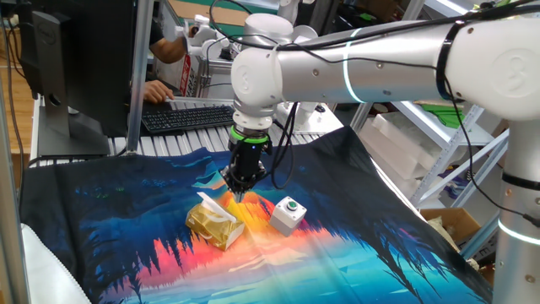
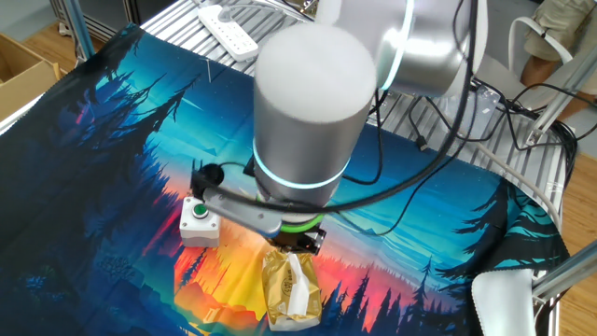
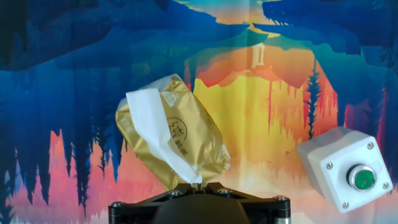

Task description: Pull out a napkin

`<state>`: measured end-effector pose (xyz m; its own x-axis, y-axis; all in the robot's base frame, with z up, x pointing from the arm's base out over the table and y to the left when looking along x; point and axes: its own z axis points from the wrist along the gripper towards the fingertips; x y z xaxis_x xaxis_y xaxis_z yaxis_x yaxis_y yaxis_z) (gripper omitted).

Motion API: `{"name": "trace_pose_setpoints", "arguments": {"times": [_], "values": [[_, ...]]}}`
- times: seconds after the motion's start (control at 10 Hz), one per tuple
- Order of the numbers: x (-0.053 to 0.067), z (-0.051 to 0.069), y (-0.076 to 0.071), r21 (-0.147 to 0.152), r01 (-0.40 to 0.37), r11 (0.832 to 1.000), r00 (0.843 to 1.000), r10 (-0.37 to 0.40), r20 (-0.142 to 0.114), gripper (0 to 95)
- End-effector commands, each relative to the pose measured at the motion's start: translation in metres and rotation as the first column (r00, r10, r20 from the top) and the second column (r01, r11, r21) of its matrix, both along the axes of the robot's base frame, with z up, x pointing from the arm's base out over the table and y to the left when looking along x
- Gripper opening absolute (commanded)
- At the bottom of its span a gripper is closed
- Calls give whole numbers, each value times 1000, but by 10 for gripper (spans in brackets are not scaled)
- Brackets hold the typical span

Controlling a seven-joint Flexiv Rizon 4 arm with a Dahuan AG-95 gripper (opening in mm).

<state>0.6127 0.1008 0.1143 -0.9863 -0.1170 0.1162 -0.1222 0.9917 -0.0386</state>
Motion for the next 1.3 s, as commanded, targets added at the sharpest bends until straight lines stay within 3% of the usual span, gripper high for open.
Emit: {"name": "trace_pose_setpoints", "arguments": {"times": [0.1, 0.4, 0.9, 1.3], "values": [[0, -1, -1, 4, -2, 1000, 1000, 2, -4, 0], [-2, -2, 0, 12, 38, 999, 999, -38, 3, 0], [-24, -6, 9, 20, 64, 998, 997, -65, 34, 0], [-38, -12, 10, 4, 44, 999, 997, -44, 62, 0]]}}
